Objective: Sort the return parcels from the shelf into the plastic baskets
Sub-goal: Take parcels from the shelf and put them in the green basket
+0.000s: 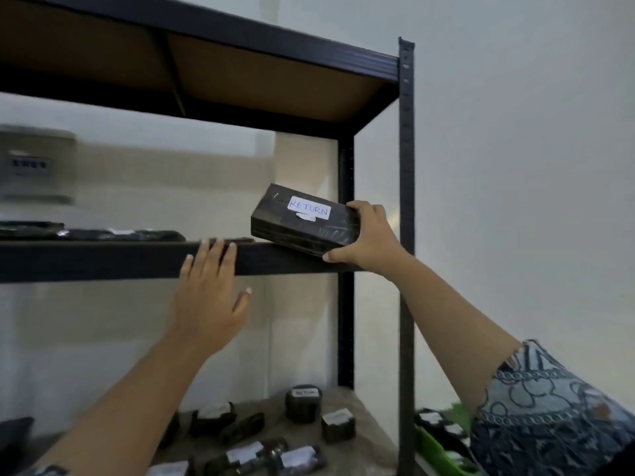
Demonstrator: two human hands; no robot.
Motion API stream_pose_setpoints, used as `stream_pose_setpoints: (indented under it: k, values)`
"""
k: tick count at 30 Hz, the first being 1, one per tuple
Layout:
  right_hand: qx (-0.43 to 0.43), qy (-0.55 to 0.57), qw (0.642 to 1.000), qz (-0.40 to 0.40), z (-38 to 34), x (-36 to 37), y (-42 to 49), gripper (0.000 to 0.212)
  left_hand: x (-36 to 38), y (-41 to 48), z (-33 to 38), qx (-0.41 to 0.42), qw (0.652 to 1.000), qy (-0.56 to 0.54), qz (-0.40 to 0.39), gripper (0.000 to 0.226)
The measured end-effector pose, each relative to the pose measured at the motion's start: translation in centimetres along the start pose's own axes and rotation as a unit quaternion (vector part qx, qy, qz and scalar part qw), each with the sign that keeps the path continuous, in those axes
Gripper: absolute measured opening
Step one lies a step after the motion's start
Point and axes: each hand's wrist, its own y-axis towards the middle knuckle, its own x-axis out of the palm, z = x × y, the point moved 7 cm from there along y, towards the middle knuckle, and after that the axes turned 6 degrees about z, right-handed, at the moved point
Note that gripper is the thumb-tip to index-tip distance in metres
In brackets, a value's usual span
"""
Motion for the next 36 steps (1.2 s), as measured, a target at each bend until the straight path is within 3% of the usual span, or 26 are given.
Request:
stream_pose_setpoints:
  k: [10, 19, 27, 36]
  values:
    - [0.103, -0.041, 0.994, -0.020, 12.4, -8.1, -12.5, 0.092, 3.9, -8.6, 13.5, 0.035, 0.986, -0.130, -0.097, 0.079]
    - [0.152, -0.091, 0.982, -0.065, 28.7, -15.8, -19.2, 0.092, 13.7, -17.9, 31.6, -0.010, 0.949, -0.258, -0.181, 0.073]
    - [0.197, -0.153, 0.958, -0.144, 43.5, -20.6, -23.5, 0.094, 23.2, -24.0, 43.7, -0.052, 0.921, -0.256, -0.288, 0.073]
    - [0.232, -0.164, 0.940, -0.190, 56.6, -17.9, -25.1, 0.094, 34.1, -27.9, 48.3, -0.125, 0.896, -0.227, -0.360, 0.074]
